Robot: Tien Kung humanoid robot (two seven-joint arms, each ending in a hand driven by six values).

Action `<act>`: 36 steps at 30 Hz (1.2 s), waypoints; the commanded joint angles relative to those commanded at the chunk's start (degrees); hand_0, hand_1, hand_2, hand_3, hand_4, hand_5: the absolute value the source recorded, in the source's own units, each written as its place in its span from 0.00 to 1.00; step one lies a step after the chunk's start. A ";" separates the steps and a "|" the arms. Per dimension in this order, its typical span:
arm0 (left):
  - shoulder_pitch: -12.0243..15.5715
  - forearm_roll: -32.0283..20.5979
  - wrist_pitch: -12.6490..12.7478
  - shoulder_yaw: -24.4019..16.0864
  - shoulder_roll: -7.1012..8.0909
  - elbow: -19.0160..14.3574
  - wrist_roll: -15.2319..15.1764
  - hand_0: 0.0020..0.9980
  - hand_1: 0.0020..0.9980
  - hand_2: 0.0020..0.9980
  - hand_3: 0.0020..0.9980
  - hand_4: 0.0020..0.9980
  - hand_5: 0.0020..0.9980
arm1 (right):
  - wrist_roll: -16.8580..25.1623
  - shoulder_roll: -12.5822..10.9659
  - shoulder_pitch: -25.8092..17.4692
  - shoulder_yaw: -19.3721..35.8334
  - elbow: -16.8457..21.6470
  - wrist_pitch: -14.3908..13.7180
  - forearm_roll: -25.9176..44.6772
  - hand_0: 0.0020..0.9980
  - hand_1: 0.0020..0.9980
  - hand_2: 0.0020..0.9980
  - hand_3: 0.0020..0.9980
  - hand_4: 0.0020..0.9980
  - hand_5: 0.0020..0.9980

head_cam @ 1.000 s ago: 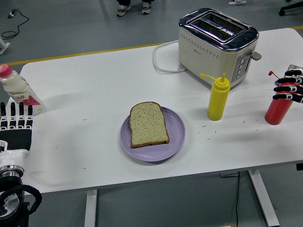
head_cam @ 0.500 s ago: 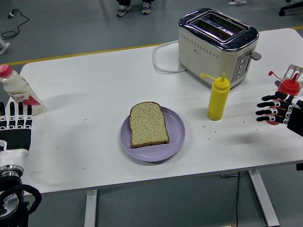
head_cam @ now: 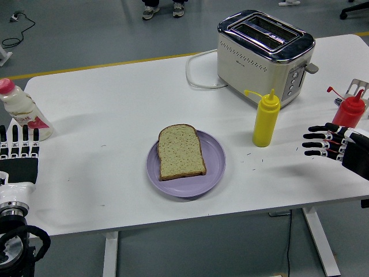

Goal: Pick up the cup,pour liquid into bread,place the cup on the desk

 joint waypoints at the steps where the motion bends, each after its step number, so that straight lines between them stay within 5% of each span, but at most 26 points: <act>1: -0.01 0.00 0.00 -0.01 0.00 0.00 0.00 0.87 0.87 0.94 0.86 0.72 1.00 | -0.12 0.02 -0.03 0.03 0.00 0.03 0.07 0.82 0.79 0.78 0.74 0.60 0.61; 4: -0.02 -0.02 -0.01 -0.02 0.00 -0.01 0.00 0.87 0.87 0.94 0.86 0.72 1.00 | -0.35 0.11 -0.08 -0.04 0.00 -0.14 0.11 0.82 0.79 0.78 0.74 0.60 0.61; 5: -0.03 -0.02 -0.01 -0.02 0.00 -0.01 0.00 0.87 0.87 0.94 0.86 0.72 1.00 | -0.41 0.14 -0.10 -0.09 0.00 -0.25 0.07 0.90 0.86 0.87 0.84 0.64 0.63; 22: -0.10 -0.08 -0.04 -0.09 0.00 -0.04 -0.02 0.87 0.87 0.94 0.86 0.72 1.00 | 1.07 0.48 0.83 -2.59 0.00 -3.30 -2.92 0.95 0.92 0.93 0.90 0.69 0.62; 23: -0.09 -0.09 -0.04 -0.11 0.00 -0.04 -0.03 0.87 0.87 0.94 0.86 0.72 1.00 | 1.24 0.48 0.89 -2.74 0.00 -3.47 -3.26 0.96 0.92 0.93 0.91 0.75 0.59; 28: -0.06 -0.12 -0.05 -0.08 0.00 -0.05 -0.03 0.87 0.87 0.94 0.86 0.72 1.00 | 2.77 0.51 1.29 -4.35 0.00 -5.07 -7.26 0.96 0.92 0.93 0.91 0.75 0.59; 29: -0.06 -0.13 -0.05 -0.05 0.00 -0.05 -0.02 0.87 0.87 0.94 0.86 0.72 1.00 | 3.18 0.52 1.33 -4.67 0.00 -5.47 -8.38 0.97 0.93 0.95 0.93 0.84 0.49; 36: 0.06 -0.14 -0.06 -0.01 0.00 -0.06 -0.03 0.87 0.87 0.94 0.86 0.72 1.00 | 5.96 0.59 1.25 -7.02 0.00 -7.50 -15.63 0.97 0.93 0.95 0.94 0.85 0.45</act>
